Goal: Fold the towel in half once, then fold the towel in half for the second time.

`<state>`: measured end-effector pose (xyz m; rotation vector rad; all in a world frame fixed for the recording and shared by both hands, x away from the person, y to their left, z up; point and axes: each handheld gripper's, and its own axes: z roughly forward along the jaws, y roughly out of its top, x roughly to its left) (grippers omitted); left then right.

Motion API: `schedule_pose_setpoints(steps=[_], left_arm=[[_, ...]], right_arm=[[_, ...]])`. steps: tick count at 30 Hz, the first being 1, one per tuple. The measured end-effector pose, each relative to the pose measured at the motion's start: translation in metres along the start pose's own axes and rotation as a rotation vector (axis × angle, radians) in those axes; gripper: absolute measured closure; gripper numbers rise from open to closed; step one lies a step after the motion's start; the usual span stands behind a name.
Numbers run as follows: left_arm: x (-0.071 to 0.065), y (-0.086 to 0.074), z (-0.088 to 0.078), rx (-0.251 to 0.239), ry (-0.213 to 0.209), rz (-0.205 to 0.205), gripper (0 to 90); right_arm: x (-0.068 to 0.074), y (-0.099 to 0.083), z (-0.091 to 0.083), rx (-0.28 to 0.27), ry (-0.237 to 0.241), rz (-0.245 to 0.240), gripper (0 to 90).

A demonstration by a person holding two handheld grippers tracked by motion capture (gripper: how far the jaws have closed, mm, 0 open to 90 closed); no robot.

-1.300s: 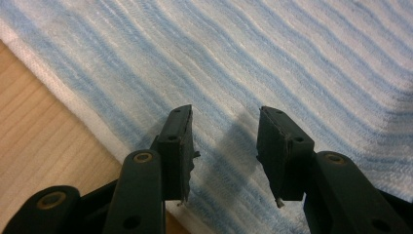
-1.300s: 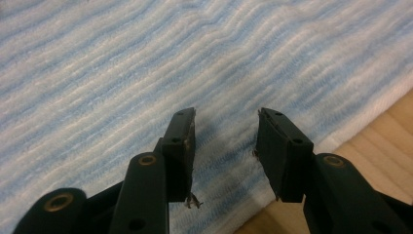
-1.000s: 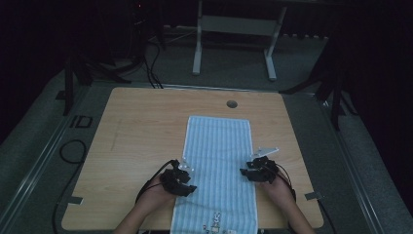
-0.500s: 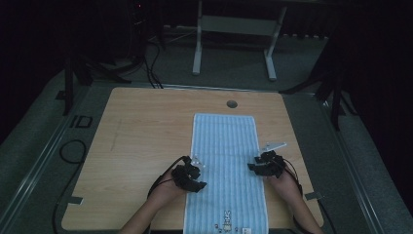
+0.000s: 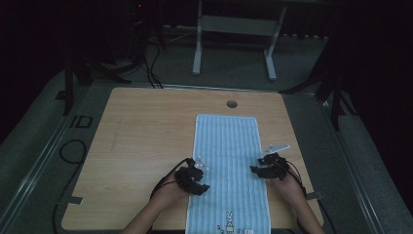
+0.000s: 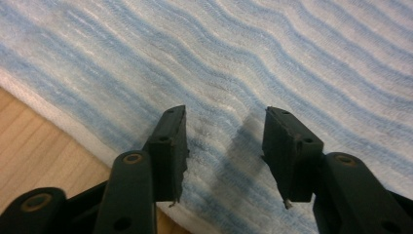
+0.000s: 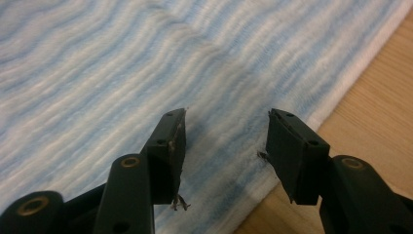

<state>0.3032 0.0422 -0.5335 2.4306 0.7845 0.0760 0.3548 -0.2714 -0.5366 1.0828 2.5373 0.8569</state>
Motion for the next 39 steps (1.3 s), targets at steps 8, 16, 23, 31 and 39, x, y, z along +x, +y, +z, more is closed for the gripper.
schedule_pose_setpoints(steps=[8, 16, 23, 31, 39], left_arm=[[0.031, 0.005, -0.027, -0.050, 0.098, -0.078, 46.7], [0.077, 0.023, -0.026, -0.066, 0.183, -0.144, 44.8], [0.103, 0.039, -0.006, -0.063, 0.226, -0.177, 43.6], [0.118, 0.046, 0.017, -0.027, 0.252, -0.210, 43.2], [0.113, 0.049, 0.022, -0.042, 0.239, -0.192, 59.4]], right_arm=[[-0.012, 0.011, -0.024, -0.057, -0.011, 0.020, 47.4], [-0.049, 0.027, -0.014, -0.014, -0.046, 0.097, 49.4], [-0.070, 0.037, 0.012, 0.053, -0.040, 0.164, 51.5], [-0.068, 0.043, 0.028, 0.090, -0.057, 0.167, 56.4], [-0.060, 0.046, 0.029, 0.101, -0.070, 0.128, 71.4]])
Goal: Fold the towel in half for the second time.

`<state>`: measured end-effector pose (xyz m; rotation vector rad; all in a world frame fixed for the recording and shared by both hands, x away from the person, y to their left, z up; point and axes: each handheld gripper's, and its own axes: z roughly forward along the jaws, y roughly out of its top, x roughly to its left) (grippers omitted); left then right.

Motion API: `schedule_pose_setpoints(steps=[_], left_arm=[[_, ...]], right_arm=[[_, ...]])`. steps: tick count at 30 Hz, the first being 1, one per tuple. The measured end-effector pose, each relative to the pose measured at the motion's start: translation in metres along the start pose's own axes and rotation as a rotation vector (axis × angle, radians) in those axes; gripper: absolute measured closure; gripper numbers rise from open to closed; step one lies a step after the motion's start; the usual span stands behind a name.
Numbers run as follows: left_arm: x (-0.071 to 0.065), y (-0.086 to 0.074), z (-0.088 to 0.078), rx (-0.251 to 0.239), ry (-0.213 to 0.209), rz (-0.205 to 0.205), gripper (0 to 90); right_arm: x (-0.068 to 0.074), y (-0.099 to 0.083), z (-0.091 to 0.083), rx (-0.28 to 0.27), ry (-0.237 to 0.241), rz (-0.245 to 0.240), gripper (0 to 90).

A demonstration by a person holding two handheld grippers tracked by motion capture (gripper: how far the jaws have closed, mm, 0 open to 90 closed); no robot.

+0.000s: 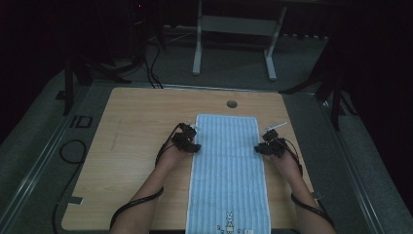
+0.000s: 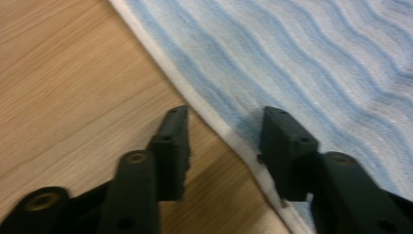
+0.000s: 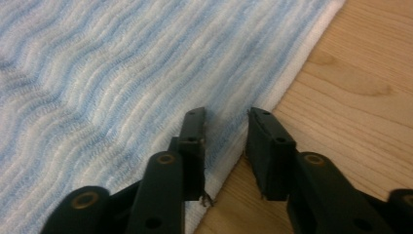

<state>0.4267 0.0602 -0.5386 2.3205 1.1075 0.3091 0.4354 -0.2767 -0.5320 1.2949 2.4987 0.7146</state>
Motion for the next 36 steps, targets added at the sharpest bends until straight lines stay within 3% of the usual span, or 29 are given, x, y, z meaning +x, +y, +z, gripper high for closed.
schedule_pose_setpoints(steps=[1, 2, 5, 8, 9, 10, 11, 14, 15, 16, 17, 20, 21, 22, 23, 24, 25, 28, 30, 31, 32, 33, 36], left_arm=[[-0.001, 0.000, 0.000, -0.003, -0.009, 0.009, 59.4], [-0.004, 0.000, -0.001, 0.001, -0.029, 0.022, 72.4], [-0.010, 0.003, 0.000, 0.015, -0.005, 0.053, 86.4], [-0.010, 0.005, -0.002, 0.008, 0.004, 0.036, 87.8], [-0.006, 0.005, -0.008, -0.024, 0.001, 0.005, 88.1], [-0.006, 0.005, -0.008, -0.024, 0.001, 0.005, 88.2], [-0.003, 0.006, -0.016, -0.058, -0.023, -0.026, 88.2], [-0.003, 0.006, -0.027, -0.079, -0.034, -0.026, 88.3], [-0.004, 0.006, -0.037, -0.096, -0.045, -0.014, 88.3], [-0.004, 0.006, -0.037, -0.096, -0.045, -0.014, 88.3], [-0.008, 0.005, -0.047, -0.107, -0.034, 0.007, 88.3], [-0.011, 0.003, -0.055, -0.104, -0.018, 0.036, 88.2], [-0.013, 0.000, -0.063, -0.112, -0.030, 0.043, 88.2], [-0.013, 0.000, -0.063, -0.112, -0.030, 0.043, 88.2], [-0.017, -0.005, -0.074, -0.125, -0.049, 0.049, 88.1], [-0.017, -0.005, -0.074, -0.125, -0.049, 0.049, 88.1], [-0.024, -0.012, -0.086, -0.144, -0.068, 0.069, 88.1], [-0.038, -0.027, -0.099, -0.140, -0.097, 0.109, 88.0], [-0.044, -0.033, -0.102, -0.126, -0.111, 0.130, 88.0], [-0.053, -0.044, -0.104, -0.112, -0.133, 0.157, 87.9], [-0.053, -0.044, -0.104, -0.112, -0.133, 0.157, 87.9], [-0.060, -0.055, -0.105, -0.095, -0.143, 0.181, 87.9], [-0.066, -0.064, -0.103, -0.076, -0.157, 0.191, 87.8]], right_arm=[[0.001, 0.000, 0.000, 0.003, 0.005, -0.004, 75.1], [0.002, 0.001, 0.000, 0.006, 0.014, -0.006, 81.8], [0.005, 0.003, 0.001, 0.012, 0.011, -0.020, 86.7], [0.007, 0.004, 0.000, 0.009, -0.013, -0.033, 87.4], [0.005, 0.004, -0.003, -0.013, -0.017, -0.023, 87.5], [0.005, 0.004, -0.003, -0.013, -0.017, -0.023, 87.5], [0.004, 0.005, -0.010, -0.042, -0.019, -0.014, 87.9], [0.005, 0.007, -0.020, -0.071, -0.015, -0.027, 87.9], [0.008, 0.007, -0.030, -0.095, -0.019, -0.035, 87.9], [0.009, 0.008, -0.036, -0.109, -0.014, -0.043, 88.0], [0.012, 0.007, -0.042, -0.120, -0.011, -0.050, 88.0], [0.016, 0.004, -0.054, -0.155, 0.004, -0.060, 88.2], [0.021, 0.000, -0.066, -0.173, 0.010, -0.083, 88.2], [0.021, 0.000, -0.066, -0.173, 0.010, -0.083, 88.2], [0.027, -0.006, -0.076, -0.186, 0.015, -0.098, 88.2], [0.027, -0.006, -0.076, -0.186, 0.015, -0.098, 88.2], [0.033, -0.016, -0.087, -0.205, 0.019, -0.113, 88.2], [0.043, -0.037, -0.100, -0.225, 0.051, -0.117, 88.2], [0.050, -0.052, -0.103, -0.224, 0.069, -0.117, 88.1], [0.054, -0.060, -0.104, -0.223, 0.081, -0.117, 88.1], [0.054, -0.060, -0.104, -0.223, 0.081, -0.117, 88.1], [0.059, -0.075, -0.102, -0.213, 0.097, -0.119, 88.0], [0.066, -0.090, -0.099, -0.198, 0.113, -0.115, 88.0]])
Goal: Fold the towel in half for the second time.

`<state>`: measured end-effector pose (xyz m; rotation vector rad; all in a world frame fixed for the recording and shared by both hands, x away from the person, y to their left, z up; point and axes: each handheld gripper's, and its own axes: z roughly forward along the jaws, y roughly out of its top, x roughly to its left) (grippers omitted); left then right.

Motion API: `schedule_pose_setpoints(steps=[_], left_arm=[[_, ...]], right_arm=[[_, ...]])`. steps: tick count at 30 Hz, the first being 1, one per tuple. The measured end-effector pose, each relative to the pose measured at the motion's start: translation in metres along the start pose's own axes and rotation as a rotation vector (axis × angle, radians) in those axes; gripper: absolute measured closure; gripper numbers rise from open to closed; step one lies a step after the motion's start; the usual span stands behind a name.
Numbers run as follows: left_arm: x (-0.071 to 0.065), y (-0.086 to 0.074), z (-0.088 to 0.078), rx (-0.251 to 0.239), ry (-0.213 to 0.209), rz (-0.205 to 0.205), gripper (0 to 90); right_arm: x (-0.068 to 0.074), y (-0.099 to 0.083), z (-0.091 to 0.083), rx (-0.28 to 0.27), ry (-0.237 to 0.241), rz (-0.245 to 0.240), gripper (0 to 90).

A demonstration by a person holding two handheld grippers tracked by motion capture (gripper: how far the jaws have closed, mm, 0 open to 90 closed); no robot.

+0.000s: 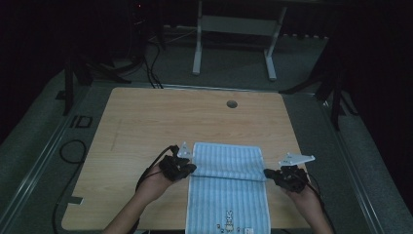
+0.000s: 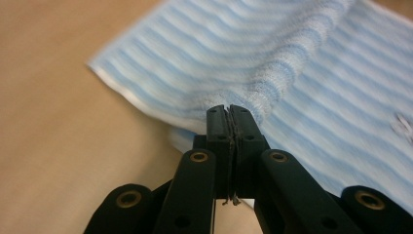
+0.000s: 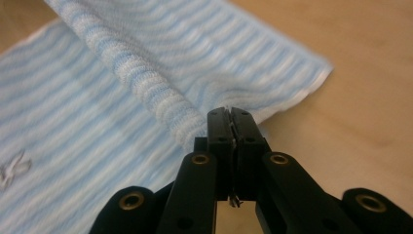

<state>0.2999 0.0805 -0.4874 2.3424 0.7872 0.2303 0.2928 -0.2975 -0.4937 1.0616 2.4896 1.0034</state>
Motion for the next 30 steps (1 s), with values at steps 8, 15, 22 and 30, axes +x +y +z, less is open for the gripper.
schedule_pose_setpoints(steps=[8, 15, 22, 30], left_arm=[[-0.006, -0.016, 0.006, -0.002, -0.045, -0.022, 65.9], [-0.010, -0.019, 0.025, 0.038, -0.068, 0.004, 61.0], [-0.007, -0.021, 0.044, 0.066, -0.072, -0.011, 61.0], [0.008, -0.014, 0.051, 0.063, -0.061, -0.037, 61.7]], right_arm=[[0.015, -0.010, -0.002, -0.002, 0.005, 0.001, 70.9], [0.014, -0.006, 0.012, 0.025, 0.007, -0.008, 68.2], [0.007, -0.010, 0.040, 0.105, 0.001, -0.022, 68.0], [-0.006, -0.004, 0.054, 0.103, 0.005, 0.001, 68.0]])
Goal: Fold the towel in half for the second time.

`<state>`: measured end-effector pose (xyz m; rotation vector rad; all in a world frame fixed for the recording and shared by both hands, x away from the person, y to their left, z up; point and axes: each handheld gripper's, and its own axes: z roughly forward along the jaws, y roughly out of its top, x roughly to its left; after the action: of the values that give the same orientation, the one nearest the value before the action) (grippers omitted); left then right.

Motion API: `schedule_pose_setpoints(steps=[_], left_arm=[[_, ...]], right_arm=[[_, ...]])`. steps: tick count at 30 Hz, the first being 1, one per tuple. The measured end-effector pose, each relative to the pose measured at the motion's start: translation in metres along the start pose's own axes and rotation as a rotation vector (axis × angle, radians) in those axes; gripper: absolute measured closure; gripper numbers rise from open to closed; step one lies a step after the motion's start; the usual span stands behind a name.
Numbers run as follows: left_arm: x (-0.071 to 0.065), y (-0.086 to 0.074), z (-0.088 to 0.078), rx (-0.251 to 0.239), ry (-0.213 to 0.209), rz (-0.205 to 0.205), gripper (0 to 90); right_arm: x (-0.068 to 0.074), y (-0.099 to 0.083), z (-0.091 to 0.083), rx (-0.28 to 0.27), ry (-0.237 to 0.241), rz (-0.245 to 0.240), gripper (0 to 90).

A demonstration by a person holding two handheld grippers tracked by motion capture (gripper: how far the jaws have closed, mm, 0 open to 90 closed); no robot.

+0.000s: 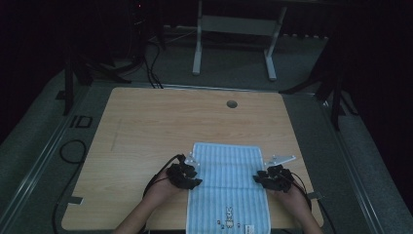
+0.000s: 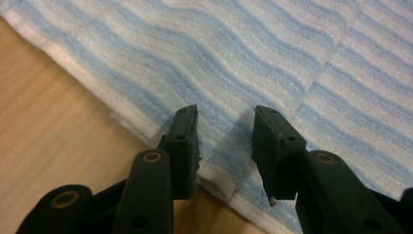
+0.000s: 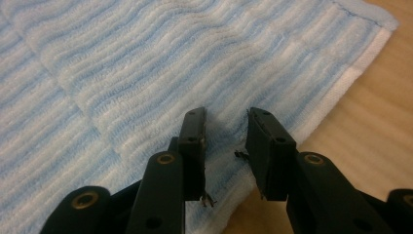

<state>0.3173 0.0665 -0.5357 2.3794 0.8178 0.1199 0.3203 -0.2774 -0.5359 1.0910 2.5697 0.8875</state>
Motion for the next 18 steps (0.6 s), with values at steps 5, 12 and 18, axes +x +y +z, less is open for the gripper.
schedule_pose_setpoints(steps=[5, 12, 18], left_arm=[[0.014, 0.007, 0.004, -0.009, 0.010, -0.019, 61.7], [0.027, 0.015, 0.008, -0.010, 0.043, -0.029, 61.5], [0.028, 0.016, 0.007, -0.002, 0.044, -0.033, 61.1]], right_arm=[[-0.011, 0.013, 0.008, 0.011, -0.012, 0.004, 67.1], [-0.028, 0.029, 0.020, 0.009, -0.002, 0.011, 66.0], [-0.030, 0.036, 0.024, 0.016, -0.011, 0.011, 64.0]])
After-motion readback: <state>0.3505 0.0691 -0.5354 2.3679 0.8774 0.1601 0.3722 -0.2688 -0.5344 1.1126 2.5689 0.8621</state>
